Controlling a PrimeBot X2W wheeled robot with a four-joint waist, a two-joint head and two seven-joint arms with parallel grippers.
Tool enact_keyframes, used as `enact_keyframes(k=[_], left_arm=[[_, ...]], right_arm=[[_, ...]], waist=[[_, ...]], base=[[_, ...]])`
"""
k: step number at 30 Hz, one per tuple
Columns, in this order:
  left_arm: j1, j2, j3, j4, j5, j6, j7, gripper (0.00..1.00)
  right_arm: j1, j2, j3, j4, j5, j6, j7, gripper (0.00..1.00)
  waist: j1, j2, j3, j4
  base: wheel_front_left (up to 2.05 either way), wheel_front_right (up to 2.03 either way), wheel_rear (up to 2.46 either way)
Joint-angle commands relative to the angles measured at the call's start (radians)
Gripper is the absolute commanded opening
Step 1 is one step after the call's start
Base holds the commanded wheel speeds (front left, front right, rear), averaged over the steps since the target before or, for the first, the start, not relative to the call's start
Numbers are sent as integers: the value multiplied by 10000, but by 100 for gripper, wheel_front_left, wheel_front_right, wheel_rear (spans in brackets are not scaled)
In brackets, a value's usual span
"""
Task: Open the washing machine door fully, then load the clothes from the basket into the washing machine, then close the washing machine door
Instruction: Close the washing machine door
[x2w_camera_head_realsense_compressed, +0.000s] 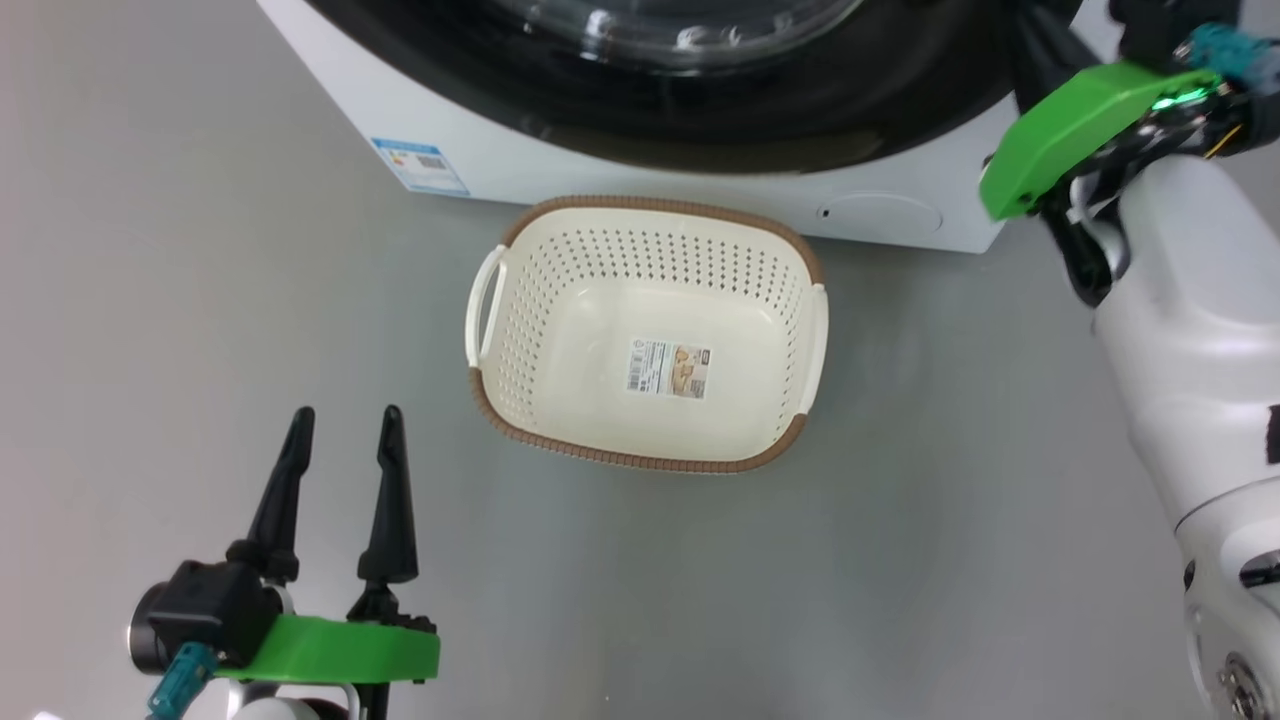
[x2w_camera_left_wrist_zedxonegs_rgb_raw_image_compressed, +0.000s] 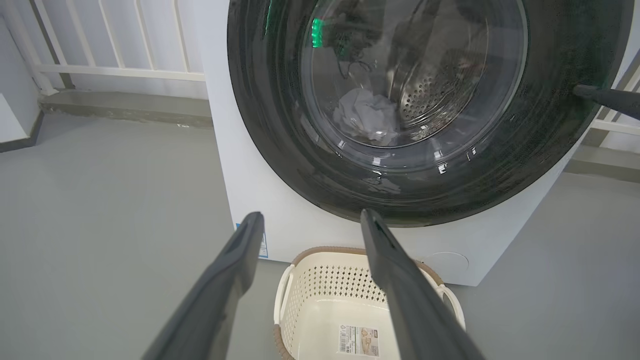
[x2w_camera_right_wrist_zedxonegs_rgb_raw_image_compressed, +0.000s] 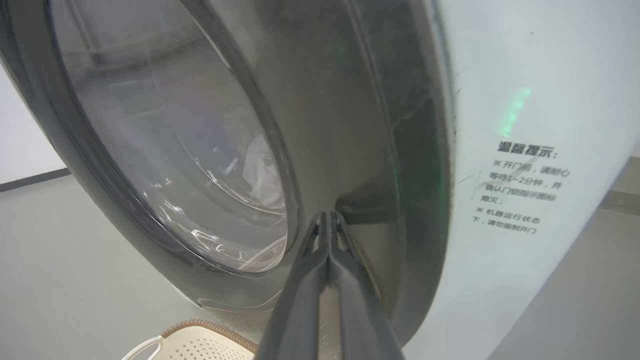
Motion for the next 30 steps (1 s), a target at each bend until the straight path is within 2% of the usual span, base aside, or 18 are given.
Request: enact_keyframes(k=[1, 15, 24, 30], left_arm=[[-258, 114, 403, -158, 109, -80, -120, 100], [-393, 3, 582, -33, 201, -262, -120, 100], [-404, -3, 607, 46, 246, -222, -120, 100], [-300, -3, 717, 124, 389, -261, -120, 100]], right_arm=[[-278, 119, -104, -185, -137, 12, -116, 0], [-323, 291, -790, -279, -770, 12, -116, 0], [403, 512, -169, -818, -702, 12, -116, 0], [1474, 575, 325, -1706, -223, 12, -116, 0]], waist=[[0, 0, 168, 110], [0, 0, 233, 20], [0, 0, 71, -246], [0, 0, -317, -634]], base=[[0, 0, 0], [0, 0, 0], [0, 0, 0], [0, 0, 0]])
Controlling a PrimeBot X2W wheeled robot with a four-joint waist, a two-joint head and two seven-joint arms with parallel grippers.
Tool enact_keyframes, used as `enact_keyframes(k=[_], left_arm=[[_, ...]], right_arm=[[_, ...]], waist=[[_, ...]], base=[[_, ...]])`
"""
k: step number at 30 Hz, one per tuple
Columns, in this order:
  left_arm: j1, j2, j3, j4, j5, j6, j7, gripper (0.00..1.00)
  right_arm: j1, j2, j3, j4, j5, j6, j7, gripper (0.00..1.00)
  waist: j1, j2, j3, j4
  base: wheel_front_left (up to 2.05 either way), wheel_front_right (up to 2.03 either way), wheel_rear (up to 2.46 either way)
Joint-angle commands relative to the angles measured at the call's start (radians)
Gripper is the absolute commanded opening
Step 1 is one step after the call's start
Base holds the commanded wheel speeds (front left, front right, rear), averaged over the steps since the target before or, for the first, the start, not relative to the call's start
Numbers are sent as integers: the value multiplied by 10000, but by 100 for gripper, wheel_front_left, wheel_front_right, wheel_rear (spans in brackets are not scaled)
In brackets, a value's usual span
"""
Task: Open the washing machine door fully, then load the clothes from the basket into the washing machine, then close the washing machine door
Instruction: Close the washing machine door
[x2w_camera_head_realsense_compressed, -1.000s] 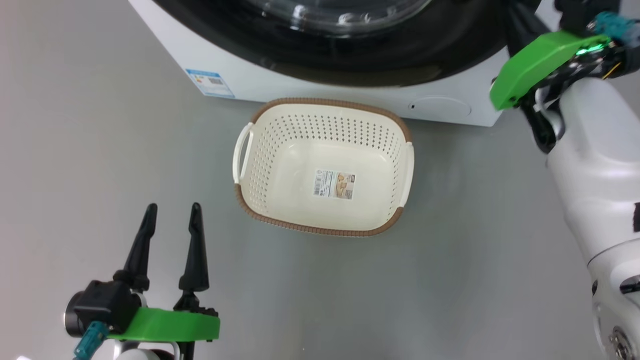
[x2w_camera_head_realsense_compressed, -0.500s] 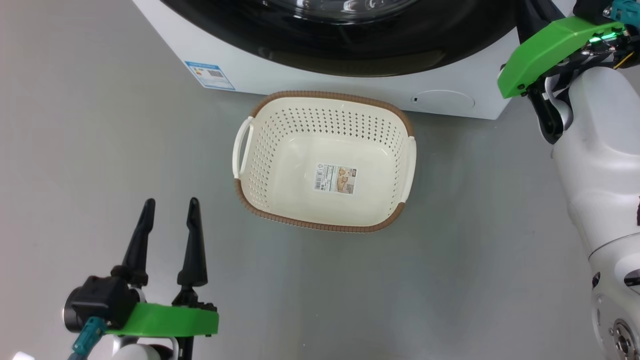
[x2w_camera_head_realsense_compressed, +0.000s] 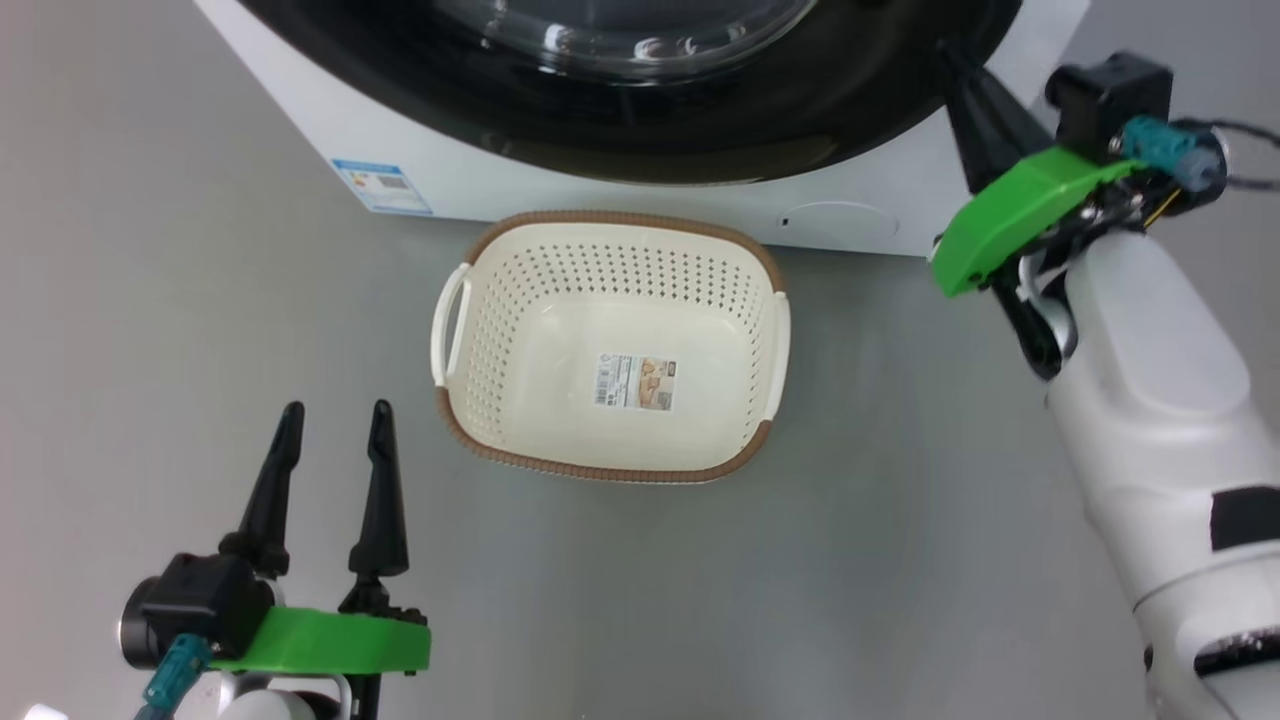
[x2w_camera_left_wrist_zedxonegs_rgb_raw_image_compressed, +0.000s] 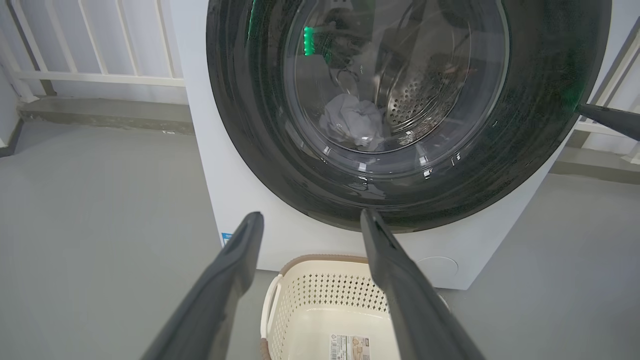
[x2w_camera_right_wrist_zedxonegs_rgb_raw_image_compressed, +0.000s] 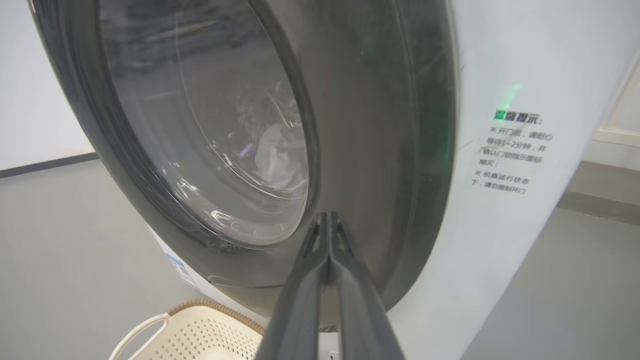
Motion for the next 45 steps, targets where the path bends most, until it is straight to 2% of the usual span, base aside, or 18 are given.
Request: enact_keyframes(k=[1, 5, 6, 8, 9, 15, 17, 20, 32, 45], left_arm=[[-93, 161, 378, -170, 138, -23, -93, 100], [14, 161, 458, -95, 205, -79, -93, 100], [38, 161, 479, -80, 215, -97, -93, 100], [80, 161, 525, -43, 239, -118, -93, 100], [109, 161, 549, -11, 246, -116, -93, 100], [311, 177, 677, 192, 260, -149, -93, 100], [649, 282, 728, 470, 214, -145, -93, 100], [857, 364, 704, 532, 199, -115, -42, 100], [1458, 486, 673, 373, 120, 31, 110, 100], [1866, 599, 624, 197, 37, 163, 271, 100]], right_arm=[[221, 254, 165, -353, 147, 12, -45, 0], [1199, 246, 284, -1334, 412, 12, -45, 0], [1443, 247, 265, -1601, 451, 12, -45, 8], [1934, 269, 178, -2110, 488, 12, -45, 56], [2180, 290, 127, -2346, 481, 12, -45, 100], [3569, 499, -457, -3600, 470, 12, -45, 100], [5152, 764, -1207, -4659, 324, 12, -45, 100], [6209, 911, -1510, -5135, 237, 12, -45, 100], [8486, 1054, -1566, -6546, 430, 12, 180, 100], [9705, 1058, -1234, -8213, 650, 12, 982, 100]], waist=[[0, 0, -228, -232], [0, 0, -543, -551], [0, 0, -610, -626], [0, 0, -753, -775], [0, 0, -825, -846], [0, 0, -1331, -1223], [0, 0, -1992, -1606], [0, 0, -2394, -1756], [0, 0, -3038, -2017], [0, 0, -3470, -2151]], base=[[0, 0, 0], [0, 0, 0], [0, 0, 0], [0, 0, 0], [0, 0, 0], [0, 0, 0], [0, 0, 0], [0, 0, 0], [0, 0, 0], [0, 0, 0]])
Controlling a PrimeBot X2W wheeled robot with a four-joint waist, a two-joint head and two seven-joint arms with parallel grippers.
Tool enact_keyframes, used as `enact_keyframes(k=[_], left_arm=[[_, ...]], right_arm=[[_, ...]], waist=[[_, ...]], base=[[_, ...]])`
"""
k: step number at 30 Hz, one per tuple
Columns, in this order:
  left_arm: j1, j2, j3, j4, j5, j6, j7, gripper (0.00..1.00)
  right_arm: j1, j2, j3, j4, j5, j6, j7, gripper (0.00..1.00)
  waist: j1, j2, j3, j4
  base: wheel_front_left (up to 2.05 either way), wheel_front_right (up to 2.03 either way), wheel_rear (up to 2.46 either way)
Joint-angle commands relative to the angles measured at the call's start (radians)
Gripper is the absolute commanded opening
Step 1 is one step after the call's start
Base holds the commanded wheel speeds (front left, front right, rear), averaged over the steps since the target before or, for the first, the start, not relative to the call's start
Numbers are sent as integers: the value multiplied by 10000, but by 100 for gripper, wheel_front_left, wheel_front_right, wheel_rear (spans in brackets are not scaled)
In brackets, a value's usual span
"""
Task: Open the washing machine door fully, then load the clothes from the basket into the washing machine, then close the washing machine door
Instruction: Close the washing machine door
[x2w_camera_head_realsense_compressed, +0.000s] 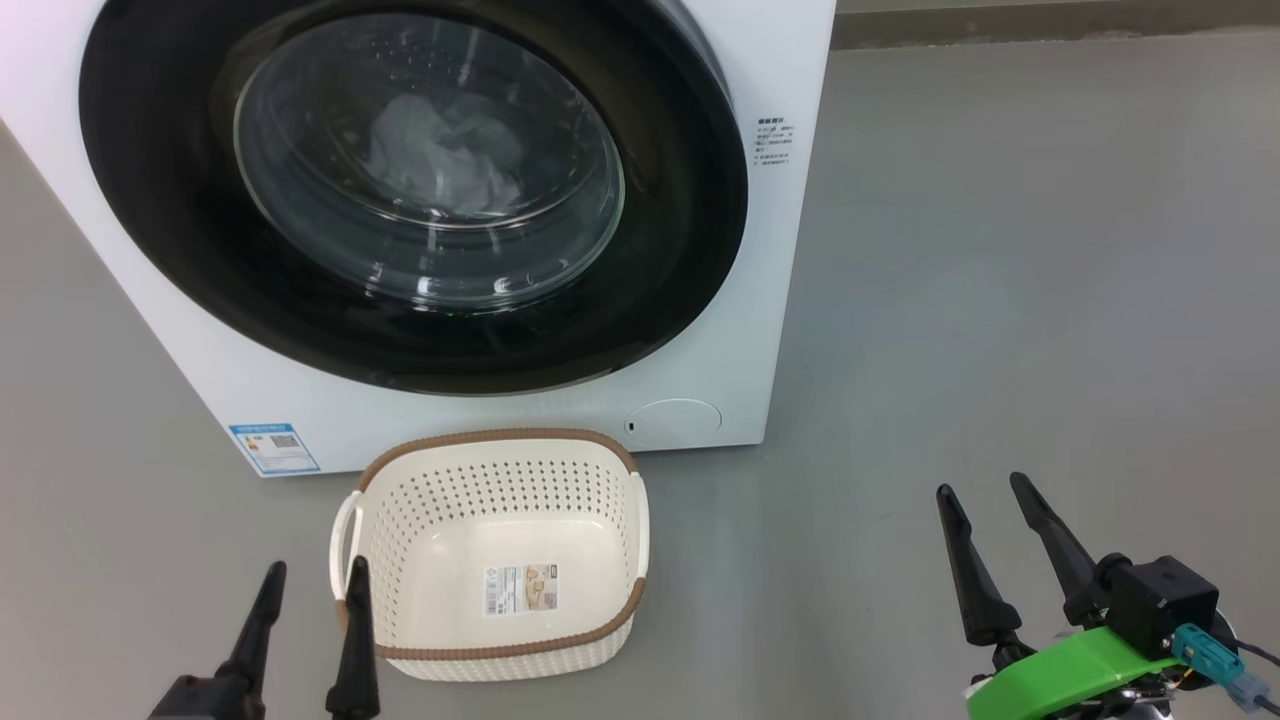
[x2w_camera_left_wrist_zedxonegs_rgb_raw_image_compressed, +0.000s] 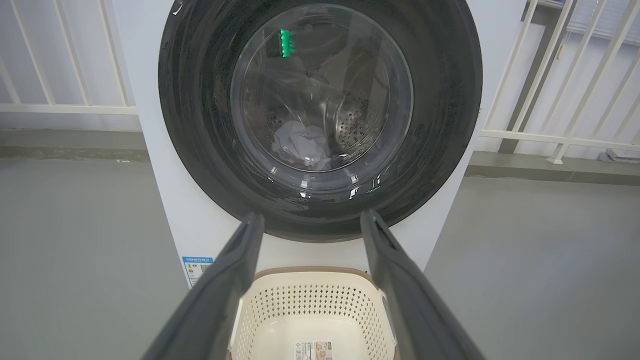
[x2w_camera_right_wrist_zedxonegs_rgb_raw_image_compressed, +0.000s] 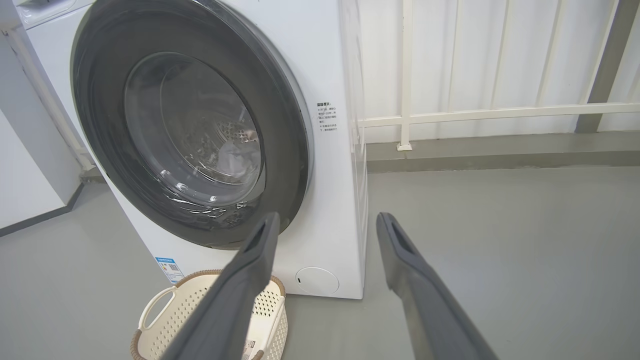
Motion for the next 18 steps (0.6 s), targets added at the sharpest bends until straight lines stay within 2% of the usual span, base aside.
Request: enact_keyframes(k=[1, 18], left_arm=[[-88, 152, 304, -302, -92, 76, 38, 100], [54, 244, 244, -529, -193, 240, 125, 100]], right_arm=[[-44, 2, 312, -357, 142, 14, 40, 100], [256, 2, 320, -681, 195, 14, 269, 100]], waist=[[0, 0, -47, -5], [0, 0, -133, 42]], base=[[0, 0, 0], [0, 0, 0]])
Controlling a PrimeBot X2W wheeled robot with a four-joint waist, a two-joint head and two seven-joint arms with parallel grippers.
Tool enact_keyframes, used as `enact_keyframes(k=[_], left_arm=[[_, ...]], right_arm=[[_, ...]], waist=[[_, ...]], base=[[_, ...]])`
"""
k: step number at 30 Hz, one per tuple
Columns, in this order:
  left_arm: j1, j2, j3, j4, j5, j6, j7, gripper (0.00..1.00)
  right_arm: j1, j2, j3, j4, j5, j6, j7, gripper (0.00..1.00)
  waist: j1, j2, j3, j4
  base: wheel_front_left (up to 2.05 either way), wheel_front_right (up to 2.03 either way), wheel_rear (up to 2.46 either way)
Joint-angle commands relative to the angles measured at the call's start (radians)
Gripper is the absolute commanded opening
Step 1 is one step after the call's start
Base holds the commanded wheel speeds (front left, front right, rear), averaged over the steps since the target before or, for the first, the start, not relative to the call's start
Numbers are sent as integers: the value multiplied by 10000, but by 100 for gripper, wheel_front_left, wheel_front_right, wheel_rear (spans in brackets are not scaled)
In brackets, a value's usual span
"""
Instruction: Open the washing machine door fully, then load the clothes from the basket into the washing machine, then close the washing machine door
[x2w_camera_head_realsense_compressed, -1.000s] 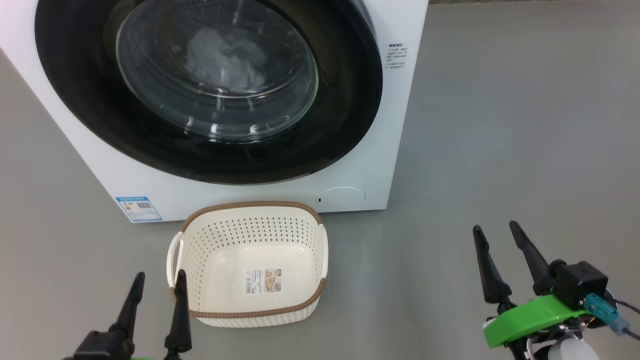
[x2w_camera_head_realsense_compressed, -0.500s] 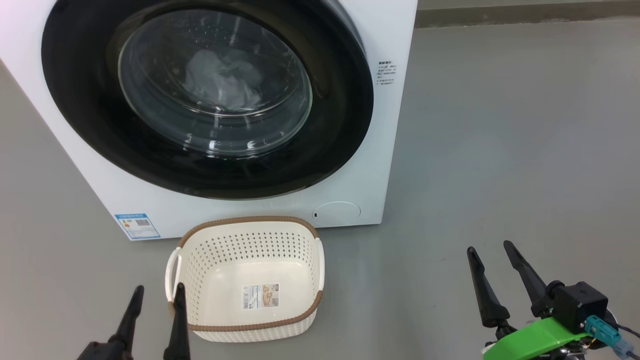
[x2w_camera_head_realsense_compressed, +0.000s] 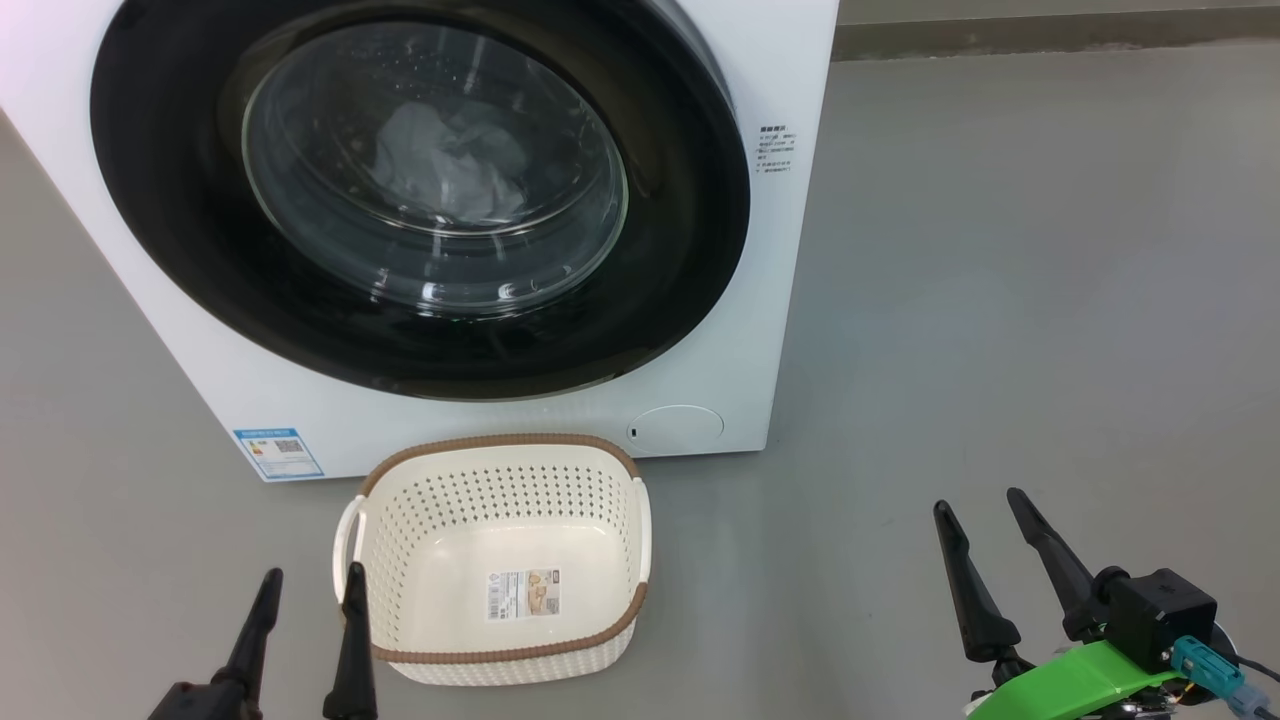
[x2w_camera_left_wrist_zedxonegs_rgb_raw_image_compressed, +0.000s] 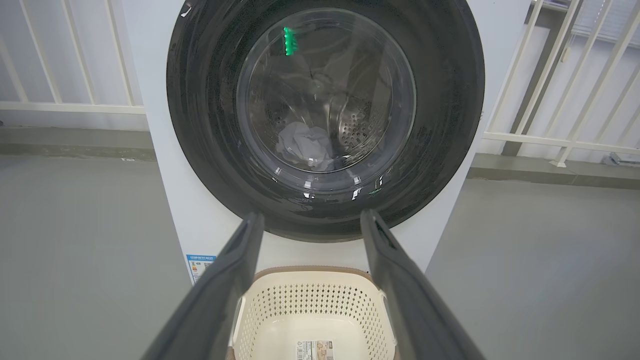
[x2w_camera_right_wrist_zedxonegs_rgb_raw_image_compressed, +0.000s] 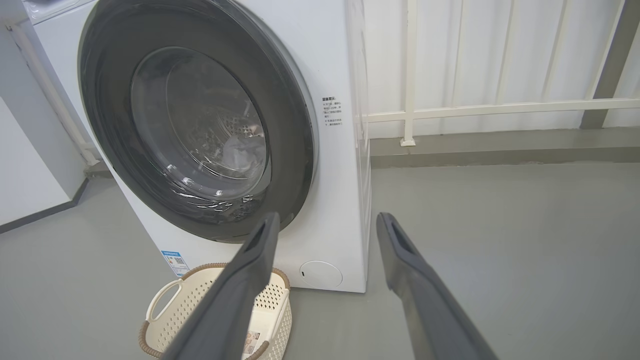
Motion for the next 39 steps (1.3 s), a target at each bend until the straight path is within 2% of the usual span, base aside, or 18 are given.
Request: enact_keyframes(k=[1, 16, 17, 24, 31, 34, 39], left_arm=[[-130, 167, 314, -296, -35, 73, -4, 100], [-116, 223, 240, -346, -77, 182, -39, 100], [12, 63, -67, -17, -19, 88, -1, 0], [380, -259, -169, 844, -47, 84, 12, 0], [278, -260, -34, 881, -801, -2, 189, 0], [228, -260, 23, 909, -1122, -38, 265, 0], [132, -261, 122, 952, -1662, -100, 393, 0]], right_arm=[[-128, -15, 251, -303, 156, 14, -3, 100], [-142, -15, 219, -263, 222, 14, 5, 100], [5, 4, -37, 32, 172, 0, -2, 0], [327, 21, -35, 1010, 203, 0, 5, 0], [262, -21, -39, 1055, 1027, 1, 98, 0], [221, -38, -41, 1095, 1379, 1, 139, 0], [143, -65, -50, 1156, 1966, 2, 210, 0]], waist=[[0, 0, -4, 1], [0, 0, -22, 56], [0, 0, -24, 56], [0, 0, -23, 56], [23, 0, -45, 30], [4, 0, -30, 20], [1, 0, -17, 2]], base=[[0, 0, 0], [0, 0, 0], [0, 0, 0], [0, 0, 0], [0, 0, 0], [0, 0, 0], [0, 0, 0]])
